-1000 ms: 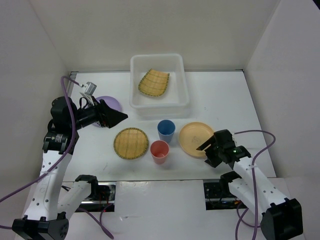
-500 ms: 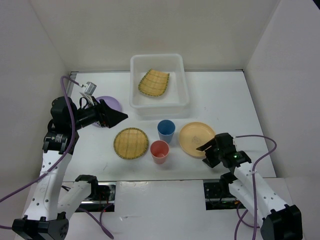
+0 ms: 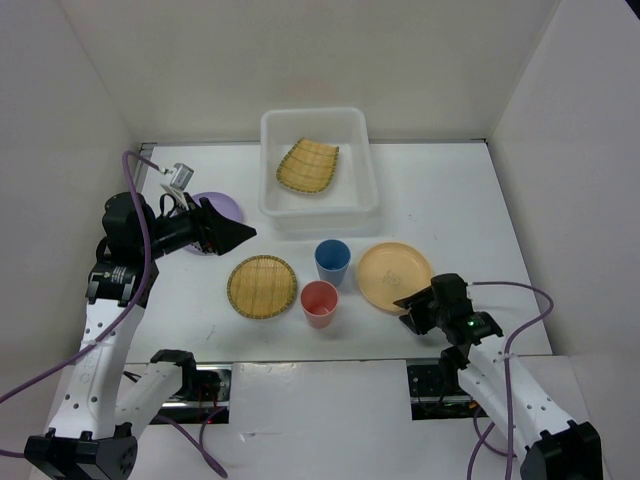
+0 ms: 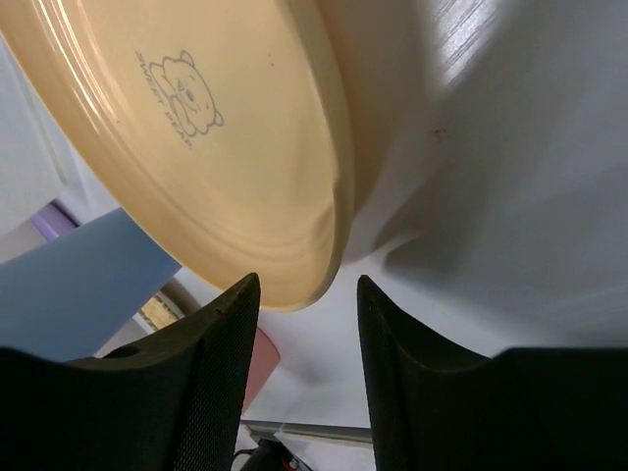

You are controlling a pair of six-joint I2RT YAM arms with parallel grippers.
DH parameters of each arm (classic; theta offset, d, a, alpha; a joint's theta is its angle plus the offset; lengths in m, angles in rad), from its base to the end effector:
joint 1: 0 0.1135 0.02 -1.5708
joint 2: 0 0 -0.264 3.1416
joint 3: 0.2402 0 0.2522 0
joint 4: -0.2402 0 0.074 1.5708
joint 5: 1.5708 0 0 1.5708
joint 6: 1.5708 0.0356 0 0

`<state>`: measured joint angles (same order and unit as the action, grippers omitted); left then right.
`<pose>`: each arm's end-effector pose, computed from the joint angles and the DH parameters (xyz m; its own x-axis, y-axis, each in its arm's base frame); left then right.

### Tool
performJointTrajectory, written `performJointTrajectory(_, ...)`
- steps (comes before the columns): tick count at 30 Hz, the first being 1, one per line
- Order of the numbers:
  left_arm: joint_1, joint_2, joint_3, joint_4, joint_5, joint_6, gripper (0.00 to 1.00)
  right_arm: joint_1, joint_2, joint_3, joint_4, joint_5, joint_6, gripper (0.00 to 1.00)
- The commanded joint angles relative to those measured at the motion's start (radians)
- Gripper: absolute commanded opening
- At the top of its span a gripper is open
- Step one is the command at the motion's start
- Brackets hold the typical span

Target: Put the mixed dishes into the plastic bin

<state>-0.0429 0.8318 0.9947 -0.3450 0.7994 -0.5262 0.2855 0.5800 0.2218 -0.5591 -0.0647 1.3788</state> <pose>0.1701 -0.0328 0.3897 -0.5253 -0.3279 -0.7852 0.5441 0.5800 -0.6062 0.1109 0.0349 0.1415 -0.4583 0.8864 -0.0656 0.6870 0.4001 0.6066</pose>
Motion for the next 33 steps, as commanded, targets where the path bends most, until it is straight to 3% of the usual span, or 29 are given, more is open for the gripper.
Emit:
performJointTrajectory(1, -0.003, -0.002, 0.033, 0.017, 0.027, 0.012, 0.9, 0.009, -0.02, -0.002, 0.054, 0.003, 0.04, 0.5)
performJointTrajectory(4, -0.003, -0.002, 0.033, 0.017, 0.027, 0.012, 0.9, 0.009, 0.017, -0.002, 0.054, 0.003, 0.051, 0.5)
performJointTrajectory(7, -0.003, -0.002, 0.033, 0.017, 0.027, 0.012, 0.9, 0.009, 0.098, 0.007, 0.097, 0.003, 0.051, 0.43)
performJointTrajectory(9, -0.003, -0.002, 0.033, 0.017, 0.027, 0.012, 0.9, 0.018, 0.167, 0.007, 0.137, 0.003, 0.051, 0.3)
performJointTrajectory(13, -0.003, -0.002, 0.042, -0.005, 0.027, 0.023, 0.9, 0.038, 0.244, 0.025, 0.168, 0.003, 0.042, 0.25)
performJointTrajectory(15, -0.003, -0.002, 0.042, -0.005, 0.027, 0.023, 0.9, 0.047, 0.244, 0.025, 0.168, 0.012, 0.051, 0.18)
performJointTrajectory(16, -0.003, 0.007, 0.042, -0.005, 0.027, 0.023, 0.9, 0.056, 0.244, 0.034, 0.168, 0.013, 0.06, 0.09)
performJointTrajectory(19, -0.003, 0.007, 0.042, -0.005, 0.027, 0.023, 0.9, 0.057, 0.202, 0.059, 0.128, 0.034, 0.069, 0.0)
performJointTrajectory(24, -0.003, 0.007, 0.051, -0.005, 0.027, 0.032, 0.9, 0.057, 0.103, 0.253, -0.108, 0.196, 0.016, 0.0)
performJointTrajectory(33, -0.003, 0.007, 0.061, -0.04, 0.037, 0.045, 0.9, 0.046, 0.214, 0.51, -0.118, 0.252, -0.101, 0.0)
